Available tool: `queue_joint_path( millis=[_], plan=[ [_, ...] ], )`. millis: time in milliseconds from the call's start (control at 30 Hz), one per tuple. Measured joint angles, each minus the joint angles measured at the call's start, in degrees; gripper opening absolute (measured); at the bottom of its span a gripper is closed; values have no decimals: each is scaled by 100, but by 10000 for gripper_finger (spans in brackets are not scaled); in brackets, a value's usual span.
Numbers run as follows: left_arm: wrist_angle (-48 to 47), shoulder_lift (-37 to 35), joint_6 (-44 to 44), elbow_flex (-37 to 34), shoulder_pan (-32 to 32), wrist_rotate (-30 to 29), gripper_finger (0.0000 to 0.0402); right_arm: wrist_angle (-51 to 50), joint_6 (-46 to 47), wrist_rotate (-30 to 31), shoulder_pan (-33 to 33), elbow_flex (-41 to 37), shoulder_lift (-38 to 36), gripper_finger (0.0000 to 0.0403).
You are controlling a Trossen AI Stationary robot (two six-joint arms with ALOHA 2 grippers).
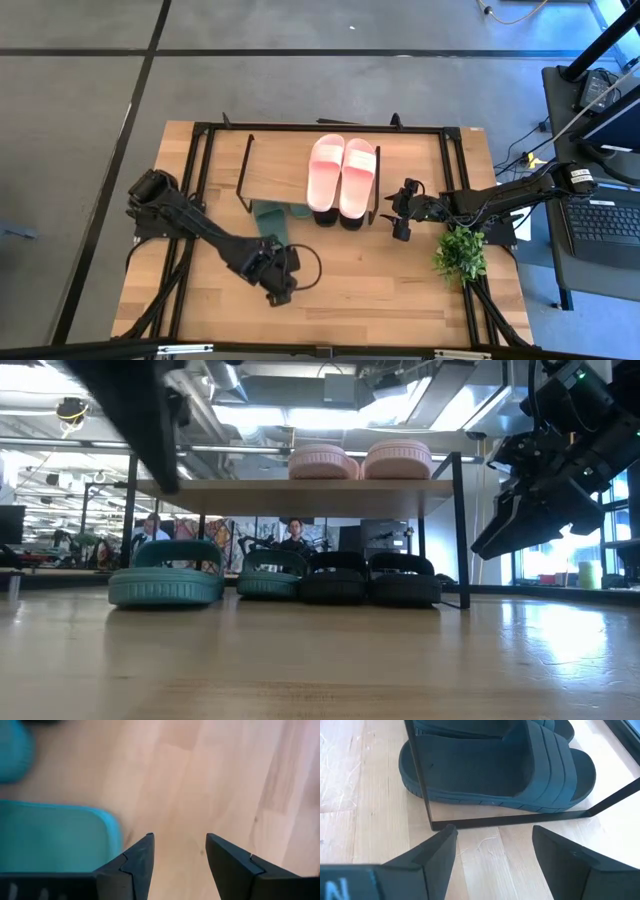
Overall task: Pick and place slides into the shelf
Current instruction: Put the green slide under the shelf
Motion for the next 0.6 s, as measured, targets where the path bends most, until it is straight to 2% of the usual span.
queue_joint_path(
  millis=[267,467,600],
  plan=[
    [1172,-4,-240,-1103,-175,71,169,-2,-19,0,0,0,0,259],
    [2784,-4,246,-1647,-136,705,169,-1,-16,0,-2,0,1,259],
    [2711,-7,134,-1832,-138,784,169,0,-1,0,-1,0,1,259]
  ],
)
